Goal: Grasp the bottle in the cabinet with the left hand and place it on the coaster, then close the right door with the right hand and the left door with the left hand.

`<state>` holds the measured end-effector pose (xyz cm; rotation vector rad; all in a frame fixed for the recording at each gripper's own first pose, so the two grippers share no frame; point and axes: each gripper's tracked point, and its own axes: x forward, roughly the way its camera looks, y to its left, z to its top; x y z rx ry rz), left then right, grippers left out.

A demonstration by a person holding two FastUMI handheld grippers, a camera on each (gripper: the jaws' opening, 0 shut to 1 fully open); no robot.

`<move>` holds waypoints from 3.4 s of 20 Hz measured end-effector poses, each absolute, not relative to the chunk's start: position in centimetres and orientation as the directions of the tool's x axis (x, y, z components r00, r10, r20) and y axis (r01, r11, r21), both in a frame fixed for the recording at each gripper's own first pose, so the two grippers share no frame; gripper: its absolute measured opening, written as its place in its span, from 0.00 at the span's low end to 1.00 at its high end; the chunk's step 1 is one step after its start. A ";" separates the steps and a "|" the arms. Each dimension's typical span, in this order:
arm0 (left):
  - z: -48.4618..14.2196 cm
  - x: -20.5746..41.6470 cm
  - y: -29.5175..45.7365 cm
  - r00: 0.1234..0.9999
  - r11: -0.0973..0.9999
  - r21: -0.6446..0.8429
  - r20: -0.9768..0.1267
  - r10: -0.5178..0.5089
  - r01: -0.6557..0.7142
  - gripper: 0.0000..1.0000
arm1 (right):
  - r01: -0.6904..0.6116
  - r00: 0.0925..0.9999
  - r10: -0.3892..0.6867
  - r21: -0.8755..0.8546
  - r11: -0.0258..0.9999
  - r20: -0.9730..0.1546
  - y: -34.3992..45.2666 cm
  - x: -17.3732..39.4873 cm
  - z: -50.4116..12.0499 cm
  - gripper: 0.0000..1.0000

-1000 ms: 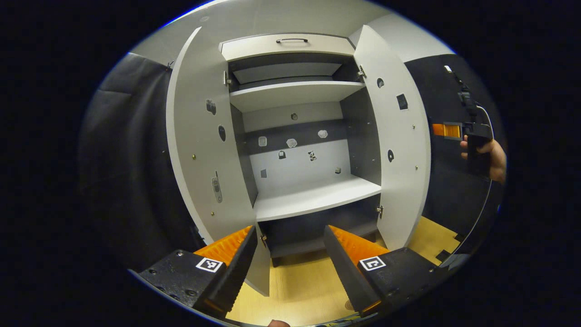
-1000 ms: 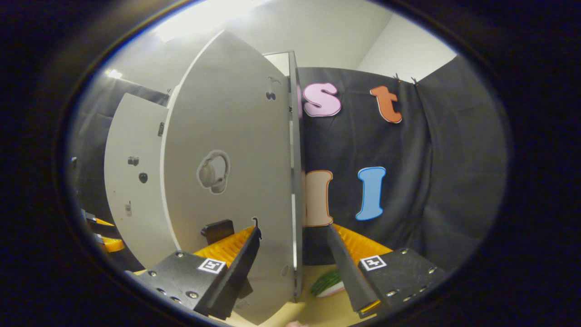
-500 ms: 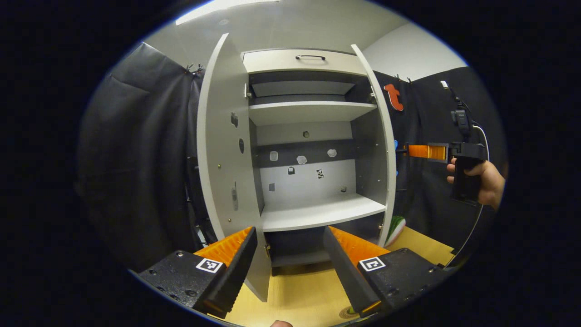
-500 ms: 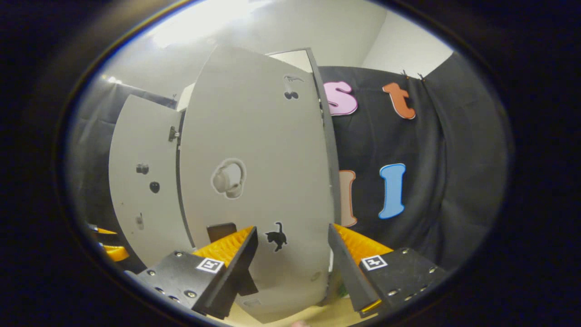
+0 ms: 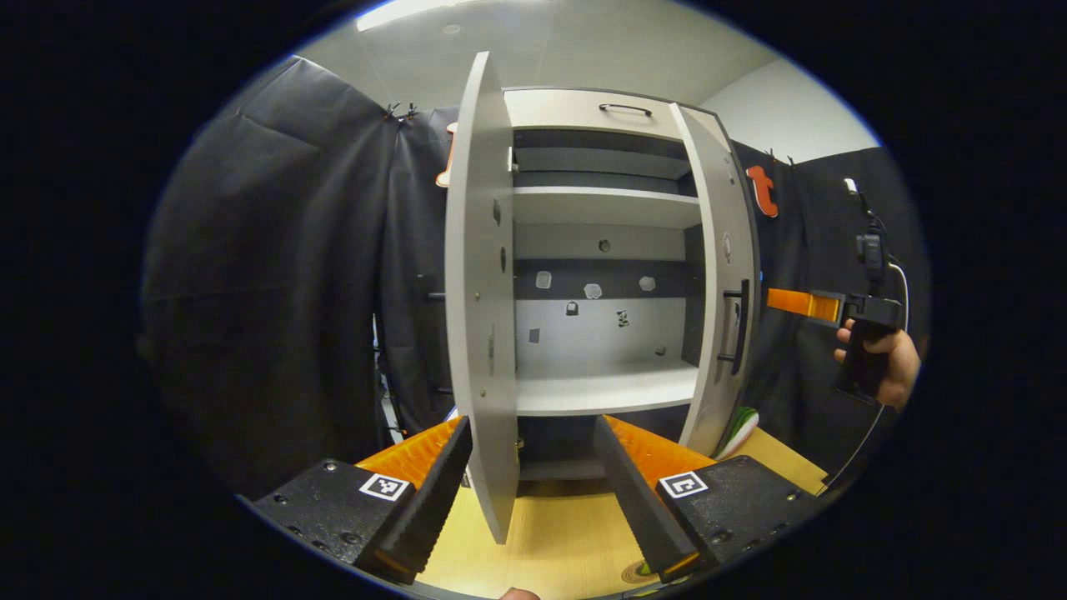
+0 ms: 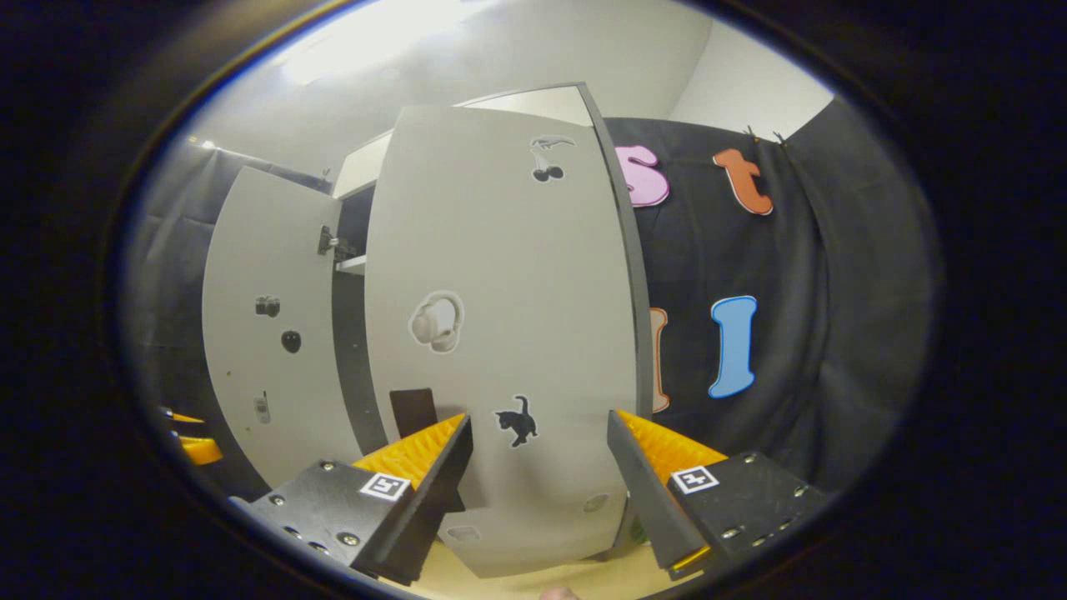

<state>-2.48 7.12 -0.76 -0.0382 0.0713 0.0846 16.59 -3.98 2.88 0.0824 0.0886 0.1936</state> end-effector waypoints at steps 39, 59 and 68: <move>3.0 7.7 23.6 0.996 0.994 -0.096 -0.074 0.039 -0.046 0.91 | -0.089 0.995 0.092 0.095 0.992 -0.033 -9.7 8.8 4.1 0.98; 3.7 9.0 17.4 0.995 0.994 -0.078 -0.058 -0.076 0.071 0.86 | -0.102 0.994 0.104 0.051 0.993 -0.036 -8.3 8.0 4.1 0.98; 3.5 10.4 14.9 0.996 0.995 -0.074 -0.046 -0.077 0.074 0.87 | -0.083 0.995 0.087 0.069 0.994 -0.046 -8.5 6.4 4.4 0.98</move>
